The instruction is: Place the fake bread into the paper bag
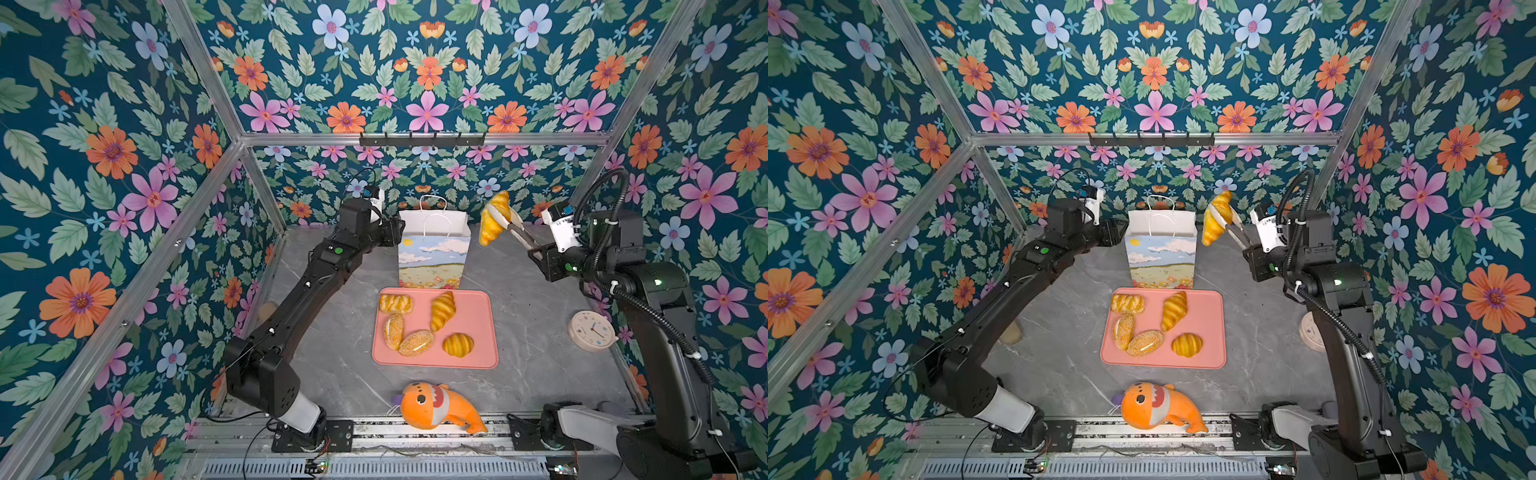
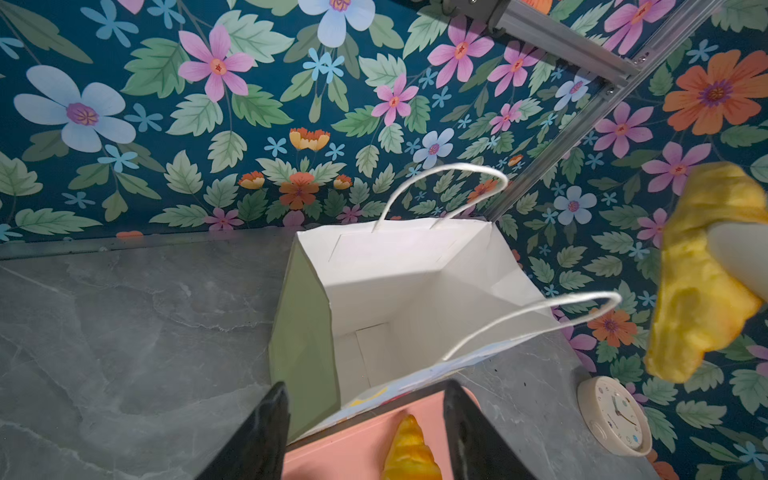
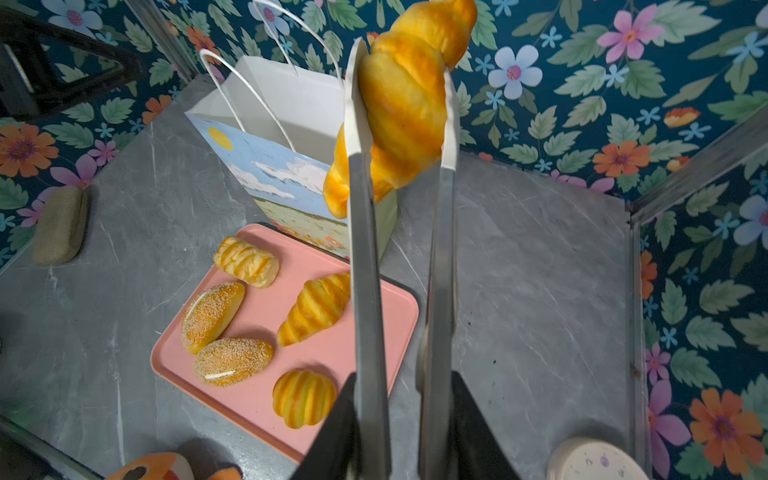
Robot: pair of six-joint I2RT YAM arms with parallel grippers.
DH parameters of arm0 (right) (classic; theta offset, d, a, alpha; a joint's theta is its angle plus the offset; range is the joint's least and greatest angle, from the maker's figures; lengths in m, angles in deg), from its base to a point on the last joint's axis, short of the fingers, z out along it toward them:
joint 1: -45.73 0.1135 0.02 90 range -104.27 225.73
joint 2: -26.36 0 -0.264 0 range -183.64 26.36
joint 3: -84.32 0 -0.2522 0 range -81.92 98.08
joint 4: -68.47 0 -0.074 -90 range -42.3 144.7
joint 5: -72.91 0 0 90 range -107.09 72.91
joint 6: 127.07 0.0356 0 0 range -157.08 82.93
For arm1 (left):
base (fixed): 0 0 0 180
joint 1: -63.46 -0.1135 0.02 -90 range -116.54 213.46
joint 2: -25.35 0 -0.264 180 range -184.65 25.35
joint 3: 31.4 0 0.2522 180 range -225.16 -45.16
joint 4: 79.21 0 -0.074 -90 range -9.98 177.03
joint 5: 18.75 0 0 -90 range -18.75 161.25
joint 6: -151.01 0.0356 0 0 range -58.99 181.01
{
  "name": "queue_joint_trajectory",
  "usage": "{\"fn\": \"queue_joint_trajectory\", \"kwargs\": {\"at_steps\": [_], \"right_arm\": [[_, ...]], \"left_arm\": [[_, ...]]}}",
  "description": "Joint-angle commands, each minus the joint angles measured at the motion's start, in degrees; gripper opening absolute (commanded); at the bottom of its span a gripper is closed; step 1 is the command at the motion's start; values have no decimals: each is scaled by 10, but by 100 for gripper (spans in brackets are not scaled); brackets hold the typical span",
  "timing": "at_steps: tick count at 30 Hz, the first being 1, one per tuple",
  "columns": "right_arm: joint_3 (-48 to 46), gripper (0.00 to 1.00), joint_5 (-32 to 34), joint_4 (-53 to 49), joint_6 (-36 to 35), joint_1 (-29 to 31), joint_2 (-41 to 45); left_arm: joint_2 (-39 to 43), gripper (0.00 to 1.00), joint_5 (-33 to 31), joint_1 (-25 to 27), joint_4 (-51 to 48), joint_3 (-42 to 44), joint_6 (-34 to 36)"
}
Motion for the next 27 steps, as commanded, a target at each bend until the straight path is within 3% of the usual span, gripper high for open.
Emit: {"fn": "queue_joint_trajectory", "kwargs": {"at_steps": [1, 12, 27], "right_arm": [[20, 29, -55, 52, -58, -2, -16], [107, 29, -92, 42, -169, -7, -102], [89, 31, -130, 122, -269, -26, -152]], "left_arm": [[-1, 60, 19, -6, 2, -3, -1], [-10, 60, 46, -22, 9, -15, 23], [-4, 60, 50, -25, 8, -9, 29]]}}
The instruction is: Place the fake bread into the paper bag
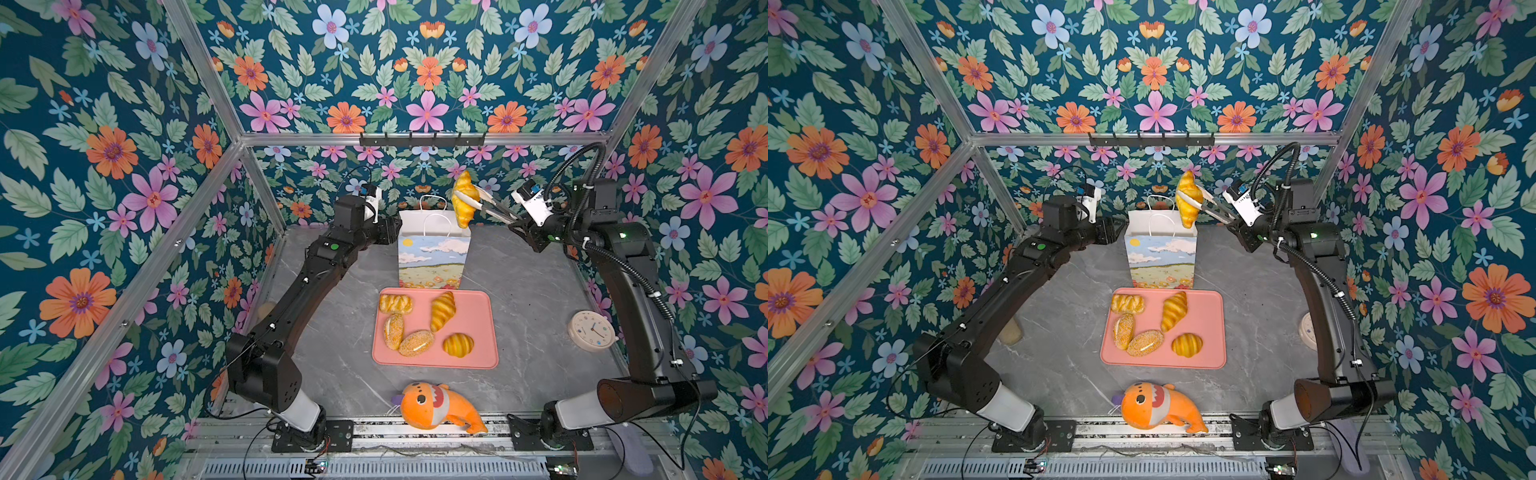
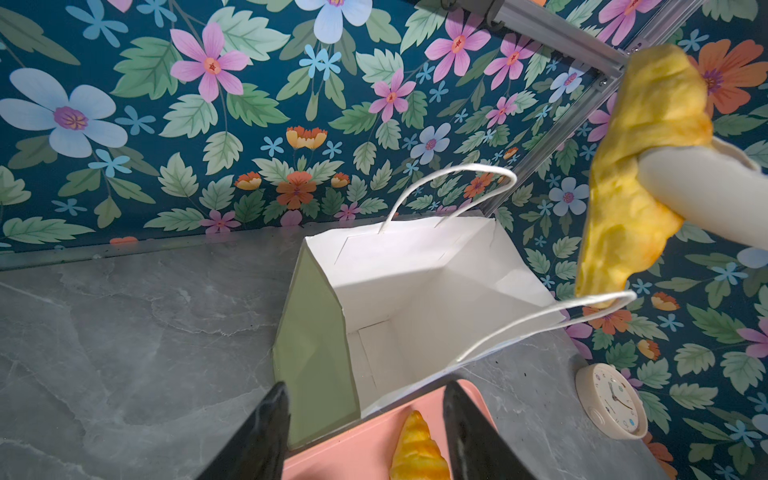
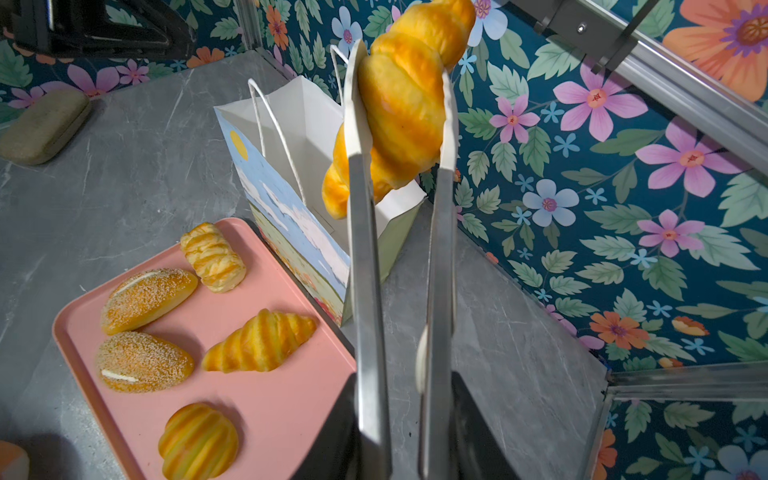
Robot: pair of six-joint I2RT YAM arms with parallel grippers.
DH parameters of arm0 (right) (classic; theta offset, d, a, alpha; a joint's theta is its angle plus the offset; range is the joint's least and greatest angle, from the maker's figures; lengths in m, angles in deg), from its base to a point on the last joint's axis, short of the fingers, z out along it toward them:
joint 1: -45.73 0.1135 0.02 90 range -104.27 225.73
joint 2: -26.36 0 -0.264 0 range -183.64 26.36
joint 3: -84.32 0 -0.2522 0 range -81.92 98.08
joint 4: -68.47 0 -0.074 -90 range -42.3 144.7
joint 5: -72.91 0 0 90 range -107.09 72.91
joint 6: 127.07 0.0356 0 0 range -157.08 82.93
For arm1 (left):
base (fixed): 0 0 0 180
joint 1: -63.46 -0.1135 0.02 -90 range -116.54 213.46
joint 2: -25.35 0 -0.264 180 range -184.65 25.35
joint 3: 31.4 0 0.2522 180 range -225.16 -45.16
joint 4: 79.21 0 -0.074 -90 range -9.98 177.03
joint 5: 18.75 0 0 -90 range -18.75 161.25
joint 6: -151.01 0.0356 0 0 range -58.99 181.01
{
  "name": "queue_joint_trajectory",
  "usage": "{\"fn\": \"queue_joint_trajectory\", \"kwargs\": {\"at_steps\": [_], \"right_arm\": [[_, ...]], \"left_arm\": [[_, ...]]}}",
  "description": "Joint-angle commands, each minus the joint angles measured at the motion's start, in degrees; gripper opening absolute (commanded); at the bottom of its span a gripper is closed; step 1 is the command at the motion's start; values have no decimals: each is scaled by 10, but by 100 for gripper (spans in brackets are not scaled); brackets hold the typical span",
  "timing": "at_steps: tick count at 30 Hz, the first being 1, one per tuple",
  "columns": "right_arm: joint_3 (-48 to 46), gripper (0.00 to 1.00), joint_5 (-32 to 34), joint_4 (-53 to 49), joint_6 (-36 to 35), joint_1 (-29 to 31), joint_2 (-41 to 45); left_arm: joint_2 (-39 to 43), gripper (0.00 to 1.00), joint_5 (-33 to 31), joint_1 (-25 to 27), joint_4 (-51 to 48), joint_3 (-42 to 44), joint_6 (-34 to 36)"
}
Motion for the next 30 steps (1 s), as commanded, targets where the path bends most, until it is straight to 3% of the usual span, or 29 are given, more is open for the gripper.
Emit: {"fn": "queue_joint_trajectory", "kwargs": {"at_steps": [1, 30], "right_arm": [[-8, 31, -36, 52, -43, -5, -1], [-68, 32, -59, 96, -129, -4, -25]], "left_arm": [[3, 60, 5, -1, 10, -2, 8], [1, 60, 13, -2, 14, 5, 2]]}}
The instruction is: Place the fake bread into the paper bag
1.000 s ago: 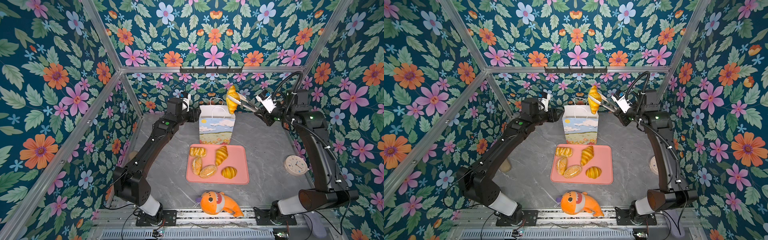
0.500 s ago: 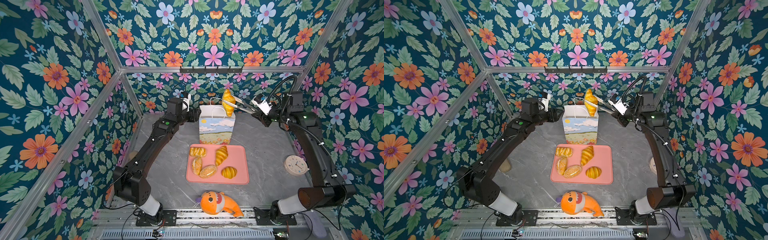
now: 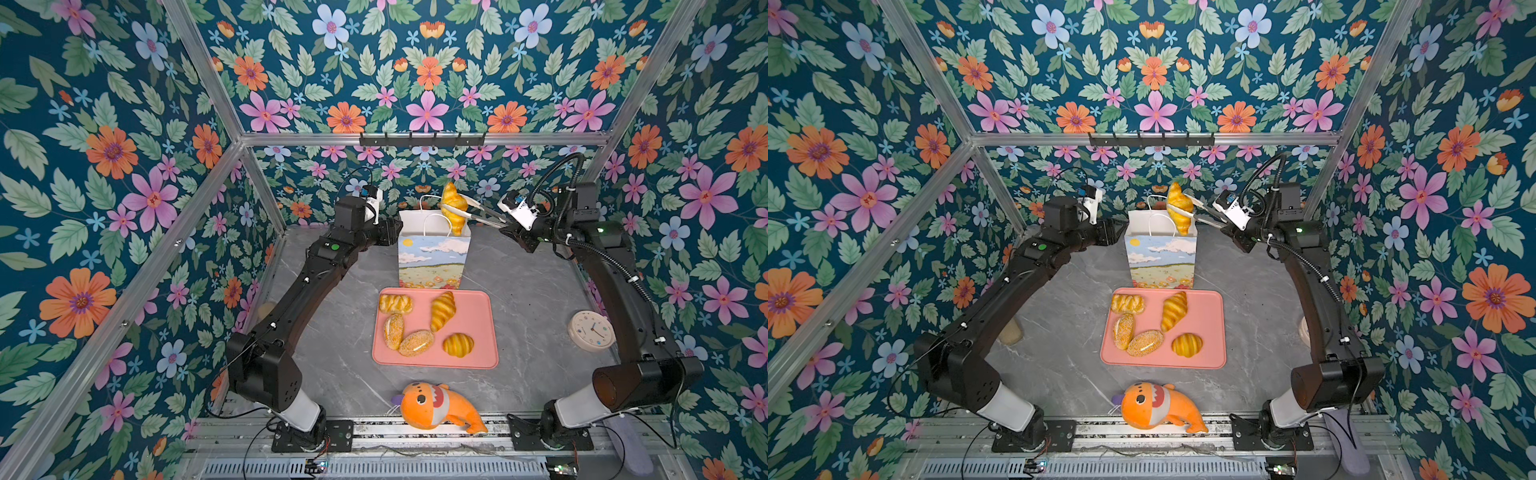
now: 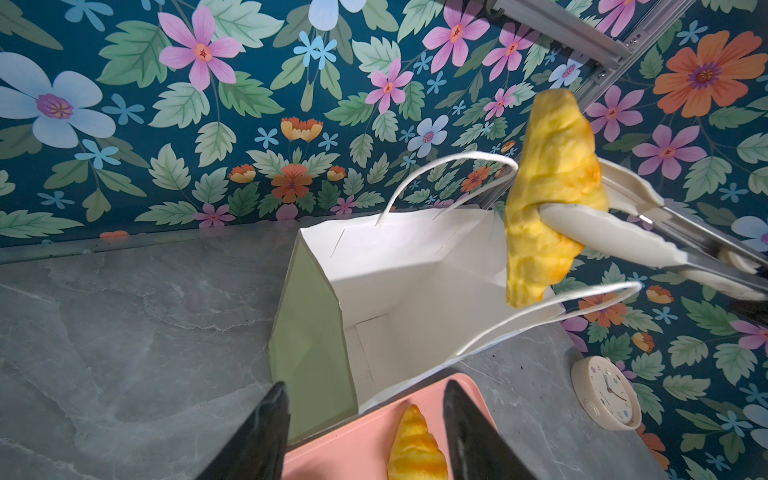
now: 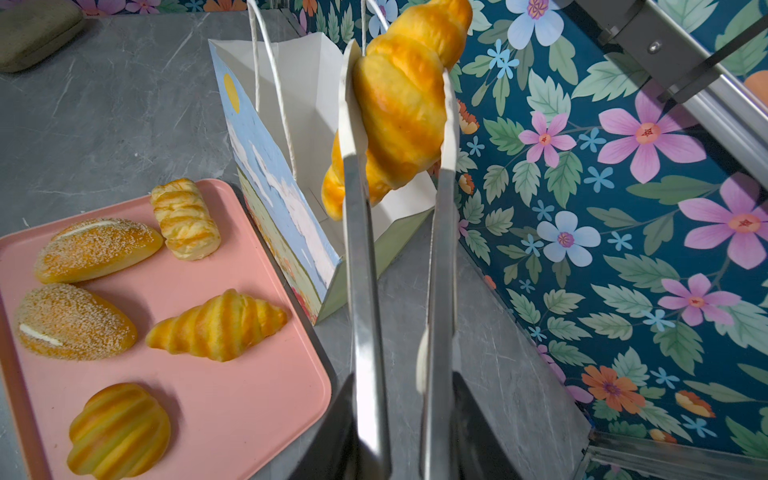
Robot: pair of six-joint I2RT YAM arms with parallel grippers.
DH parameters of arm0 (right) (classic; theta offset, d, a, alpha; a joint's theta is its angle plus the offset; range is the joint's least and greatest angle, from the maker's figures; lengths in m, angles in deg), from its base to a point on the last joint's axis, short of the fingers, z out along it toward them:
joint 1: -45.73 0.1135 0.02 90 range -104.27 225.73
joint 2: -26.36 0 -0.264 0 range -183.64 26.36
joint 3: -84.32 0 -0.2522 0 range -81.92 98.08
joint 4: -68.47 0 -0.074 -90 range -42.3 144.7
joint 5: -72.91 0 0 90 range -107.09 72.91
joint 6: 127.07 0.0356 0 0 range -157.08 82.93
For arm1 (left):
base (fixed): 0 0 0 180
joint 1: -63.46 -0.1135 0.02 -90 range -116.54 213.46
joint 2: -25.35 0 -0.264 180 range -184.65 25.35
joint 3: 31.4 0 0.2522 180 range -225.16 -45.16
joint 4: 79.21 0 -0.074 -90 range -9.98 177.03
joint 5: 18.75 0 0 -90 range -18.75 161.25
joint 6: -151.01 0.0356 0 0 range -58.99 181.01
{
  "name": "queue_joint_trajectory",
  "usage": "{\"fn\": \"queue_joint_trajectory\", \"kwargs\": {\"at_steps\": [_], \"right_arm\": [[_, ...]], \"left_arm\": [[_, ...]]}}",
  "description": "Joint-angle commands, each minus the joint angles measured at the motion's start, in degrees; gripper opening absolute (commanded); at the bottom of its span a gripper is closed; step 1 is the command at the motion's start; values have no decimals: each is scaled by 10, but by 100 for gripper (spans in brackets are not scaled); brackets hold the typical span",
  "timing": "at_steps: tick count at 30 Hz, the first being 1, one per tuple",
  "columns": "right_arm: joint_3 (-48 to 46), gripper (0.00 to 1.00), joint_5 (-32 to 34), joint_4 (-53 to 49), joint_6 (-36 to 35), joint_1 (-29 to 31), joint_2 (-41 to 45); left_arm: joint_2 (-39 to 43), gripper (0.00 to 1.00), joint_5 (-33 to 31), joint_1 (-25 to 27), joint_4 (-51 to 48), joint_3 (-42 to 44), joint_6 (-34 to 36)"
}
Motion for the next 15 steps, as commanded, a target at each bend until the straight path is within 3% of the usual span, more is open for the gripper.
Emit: {"fn": "queue_joint_trajectory", "kwargs": {"at_steps": [1, 15], "right_arm": [[-24, 32, -29, 44, -21, 0, 13], [-45, 32, -46, 59, -23, 0, 21]], "left_arm": [[3, 60, 3, -1, 13, 0, 2], [-4, 60, 7, -1, 15, 0, -1]]}}
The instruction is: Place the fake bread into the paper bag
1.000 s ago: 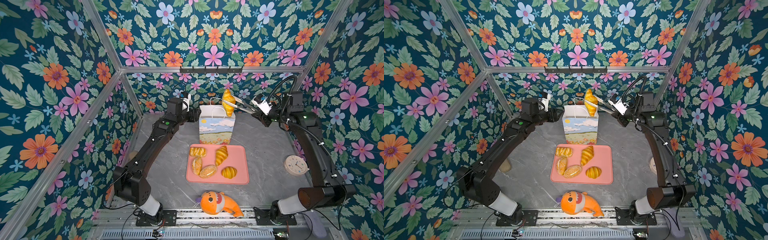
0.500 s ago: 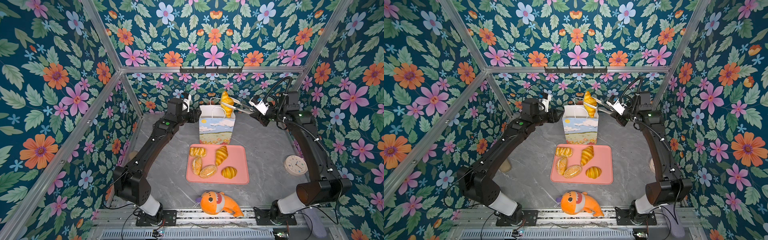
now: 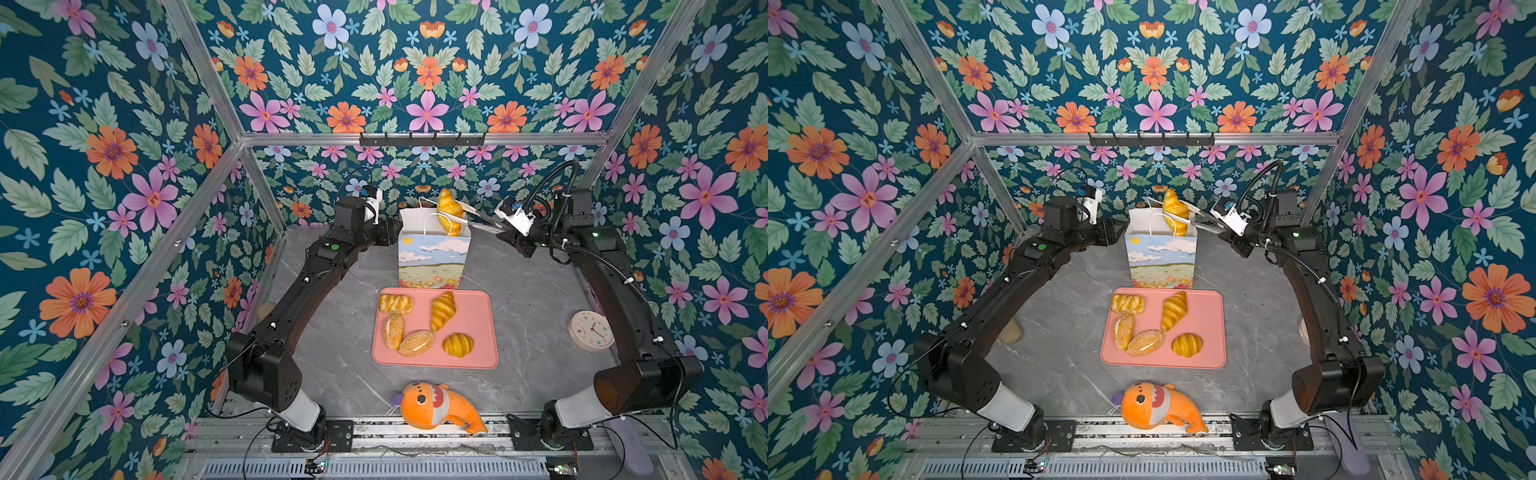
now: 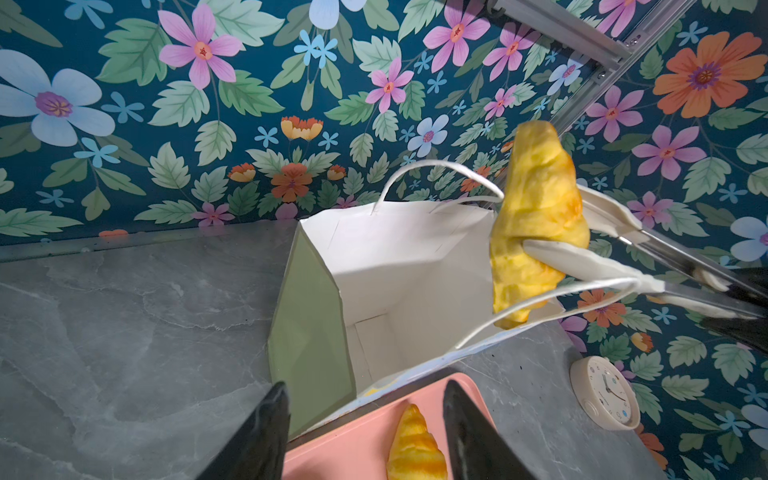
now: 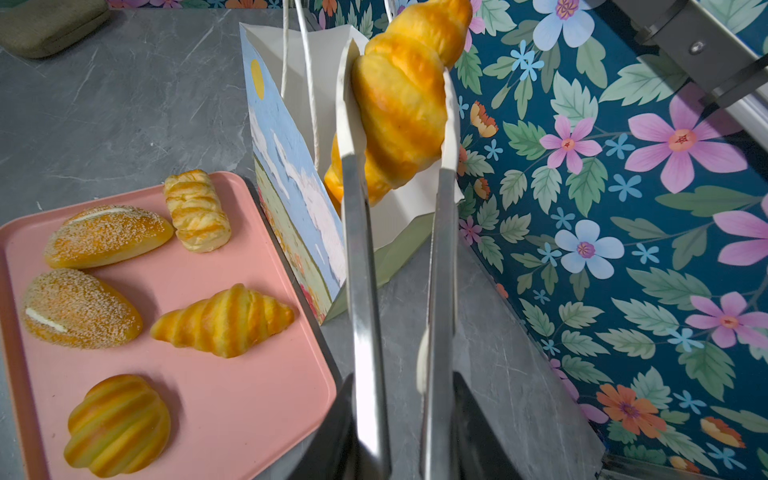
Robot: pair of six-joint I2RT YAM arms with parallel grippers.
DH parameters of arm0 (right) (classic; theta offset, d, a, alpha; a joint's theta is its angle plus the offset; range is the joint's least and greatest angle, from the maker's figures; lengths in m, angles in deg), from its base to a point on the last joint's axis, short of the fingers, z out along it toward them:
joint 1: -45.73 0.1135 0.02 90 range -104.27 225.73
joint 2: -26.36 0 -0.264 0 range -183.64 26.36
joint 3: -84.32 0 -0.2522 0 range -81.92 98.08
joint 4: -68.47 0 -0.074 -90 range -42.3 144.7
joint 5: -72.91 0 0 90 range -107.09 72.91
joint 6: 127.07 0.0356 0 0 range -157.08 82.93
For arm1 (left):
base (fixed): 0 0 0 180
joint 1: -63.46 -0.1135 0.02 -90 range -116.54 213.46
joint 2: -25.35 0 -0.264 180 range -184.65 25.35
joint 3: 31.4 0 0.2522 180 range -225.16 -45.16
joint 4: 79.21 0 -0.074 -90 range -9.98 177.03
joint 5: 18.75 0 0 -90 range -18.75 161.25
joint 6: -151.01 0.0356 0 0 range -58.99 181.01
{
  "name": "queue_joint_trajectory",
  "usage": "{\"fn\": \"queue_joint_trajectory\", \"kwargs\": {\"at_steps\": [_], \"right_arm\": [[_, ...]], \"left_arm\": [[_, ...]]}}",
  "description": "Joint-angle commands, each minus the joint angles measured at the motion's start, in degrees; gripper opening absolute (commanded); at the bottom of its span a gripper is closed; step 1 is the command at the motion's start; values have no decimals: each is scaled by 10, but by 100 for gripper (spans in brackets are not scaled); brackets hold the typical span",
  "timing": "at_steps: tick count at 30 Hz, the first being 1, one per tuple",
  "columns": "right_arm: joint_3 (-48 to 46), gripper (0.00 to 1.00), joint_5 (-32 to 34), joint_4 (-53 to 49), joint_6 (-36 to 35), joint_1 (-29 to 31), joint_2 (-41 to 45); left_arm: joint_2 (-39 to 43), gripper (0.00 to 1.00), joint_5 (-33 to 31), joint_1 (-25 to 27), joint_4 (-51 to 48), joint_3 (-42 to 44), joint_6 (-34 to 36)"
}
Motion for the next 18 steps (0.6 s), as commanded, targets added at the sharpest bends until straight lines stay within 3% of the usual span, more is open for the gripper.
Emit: {"fn": "queue_joint_trajectory", "kwargs": {"at_steps": [1, 12, 18], "right_arm": [[-3, 32, -27, 32, -6, 0, 11], [-27, 33, -33, 57, -9, -1, 39], [-42, 33, -42, 68, -7, 0, 51]], "left_arm": [[-4, 60, 7, -1, 15, -1, 0], [-31, 60, 20, -6, 33, -11, 3], [-72, 60, 19, -13, 19, -63, 23]]}}
